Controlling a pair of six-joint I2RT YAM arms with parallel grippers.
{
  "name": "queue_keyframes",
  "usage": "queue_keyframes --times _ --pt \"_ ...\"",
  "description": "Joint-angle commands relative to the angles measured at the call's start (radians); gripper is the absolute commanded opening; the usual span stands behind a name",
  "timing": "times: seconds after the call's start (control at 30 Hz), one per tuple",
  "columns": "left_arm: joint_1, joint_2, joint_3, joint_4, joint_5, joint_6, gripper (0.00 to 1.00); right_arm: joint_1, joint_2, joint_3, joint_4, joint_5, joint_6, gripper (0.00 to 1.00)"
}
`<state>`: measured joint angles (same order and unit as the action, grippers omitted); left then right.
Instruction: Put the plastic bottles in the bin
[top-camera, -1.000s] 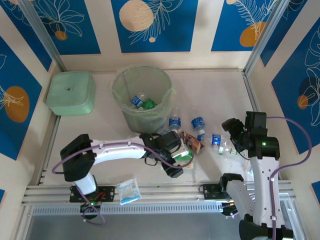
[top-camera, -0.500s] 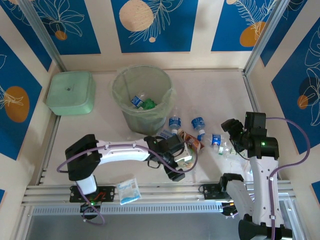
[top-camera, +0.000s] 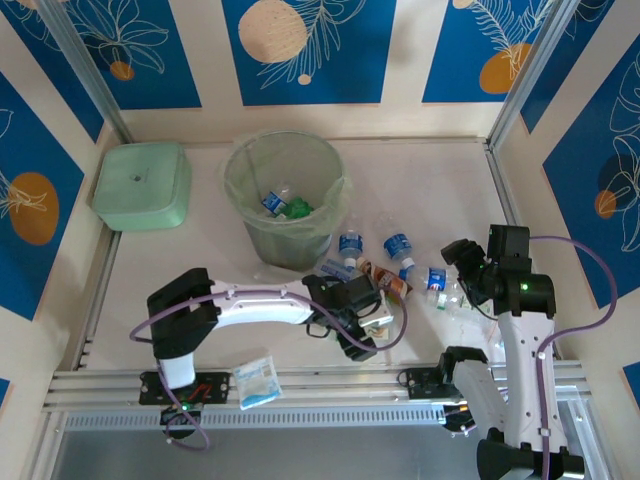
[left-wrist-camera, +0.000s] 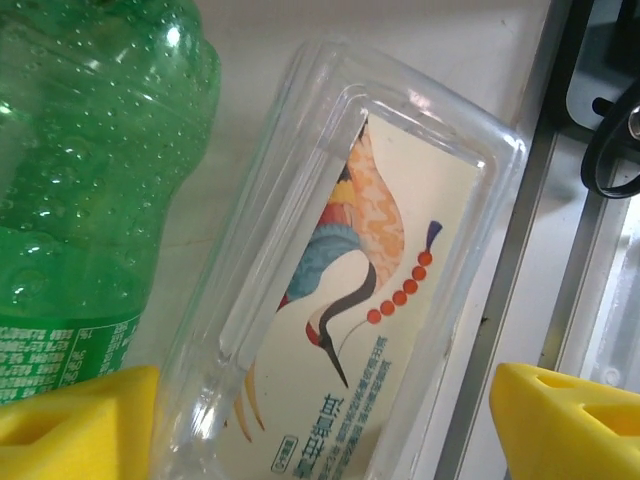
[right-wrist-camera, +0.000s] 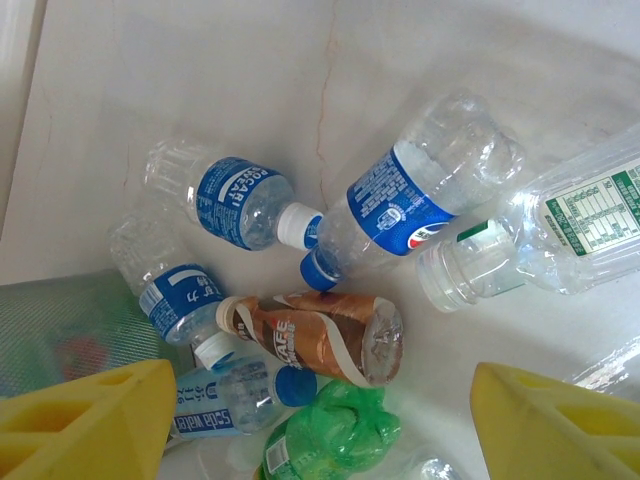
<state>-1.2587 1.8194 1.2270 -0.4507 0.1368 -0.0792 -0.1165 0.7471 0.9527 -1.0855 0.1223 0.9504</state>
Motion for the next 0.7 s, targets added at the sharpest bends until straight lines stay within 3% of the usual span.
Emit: queue_keyframes --times 0.0,0.33,0.67 --pt "-0.015 0.029 0.025 -0.009 -0.038 0.019 0.80 -0.004 -0.014 -0.002 -0.003 -0.026 0.009 0.77" --pt "-0.044 0.029 0.001 -0.013 -0.129 0.025 0.64 -0.005 -0.012 0.006 -0.004 -0.023 0.014 0.77" --pt "-0.054 -0.028 -0.004 -0.012 -0.128 0.024 0.55 -0.005 -0.012 0.020 -0.007 -0.015 0.013 0.77"
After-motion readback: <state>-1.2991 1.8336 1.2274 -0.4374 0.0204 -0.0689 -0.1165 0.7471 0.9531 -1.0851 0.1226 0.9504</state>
